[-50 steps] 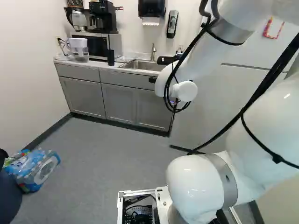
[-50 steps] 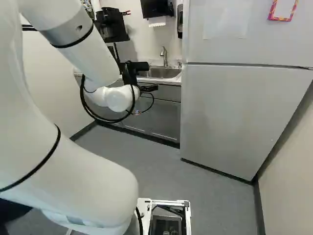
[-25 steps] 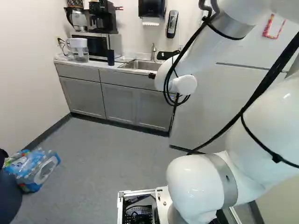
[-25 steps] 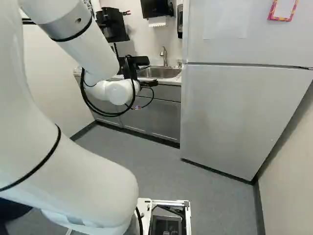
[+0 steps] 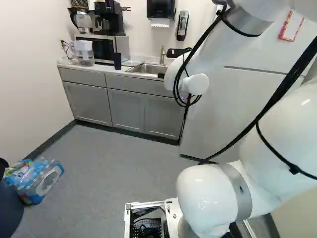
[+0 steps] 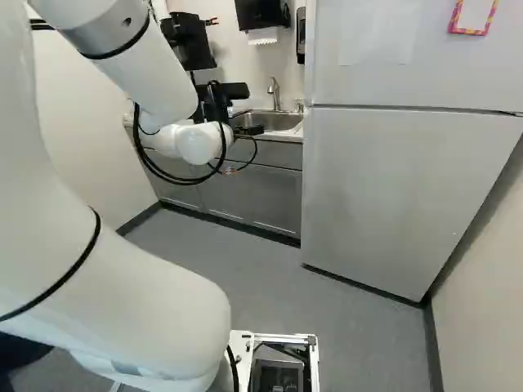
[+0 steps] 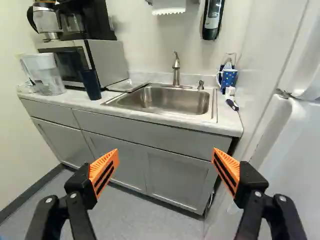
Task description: Rinse the cup and place it in the tray
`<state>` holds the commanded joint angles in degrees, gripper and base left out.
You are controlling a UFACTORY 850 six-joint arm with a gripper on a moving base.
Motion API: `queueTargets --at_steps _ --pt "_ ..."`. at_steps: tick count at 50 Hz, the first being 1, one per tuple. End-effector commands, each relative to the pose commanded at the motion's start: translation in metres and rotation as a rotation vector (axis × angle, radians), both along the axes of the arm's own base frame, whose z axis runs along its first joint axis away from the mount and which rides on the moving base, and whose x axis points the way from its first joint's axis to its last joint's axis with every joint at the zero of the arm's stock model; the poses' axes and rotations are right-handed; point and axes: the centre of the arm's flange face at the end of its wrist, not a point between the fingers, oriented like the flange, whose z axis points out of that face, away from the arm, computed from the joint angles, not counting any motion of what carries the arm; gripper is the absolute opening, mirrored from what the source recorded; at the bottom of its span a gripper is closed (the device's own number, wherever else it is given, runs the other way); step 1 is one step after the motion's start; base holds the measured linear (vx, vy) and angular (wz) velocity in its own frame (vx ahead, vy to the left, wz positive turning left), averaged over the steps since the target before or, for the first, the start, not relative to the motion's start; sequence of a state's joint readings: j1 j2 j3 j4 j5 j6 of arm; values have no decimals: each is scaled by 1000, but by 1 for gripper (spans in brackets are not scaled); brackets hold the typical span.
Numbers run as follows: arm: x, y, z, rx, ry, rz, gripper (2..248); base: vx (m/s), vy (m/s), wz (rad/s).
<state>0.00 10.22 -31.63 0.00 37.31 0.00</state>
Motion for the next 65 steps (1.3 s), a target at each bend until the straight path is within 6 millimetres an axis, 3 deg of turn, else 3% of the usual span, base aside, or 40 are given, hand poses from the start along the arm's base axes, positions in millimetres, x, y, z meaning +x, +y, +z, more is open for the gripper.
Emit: queueTargets --at_steps 65 --pt "28 0 59 0 -14 0 247 0 0 0"
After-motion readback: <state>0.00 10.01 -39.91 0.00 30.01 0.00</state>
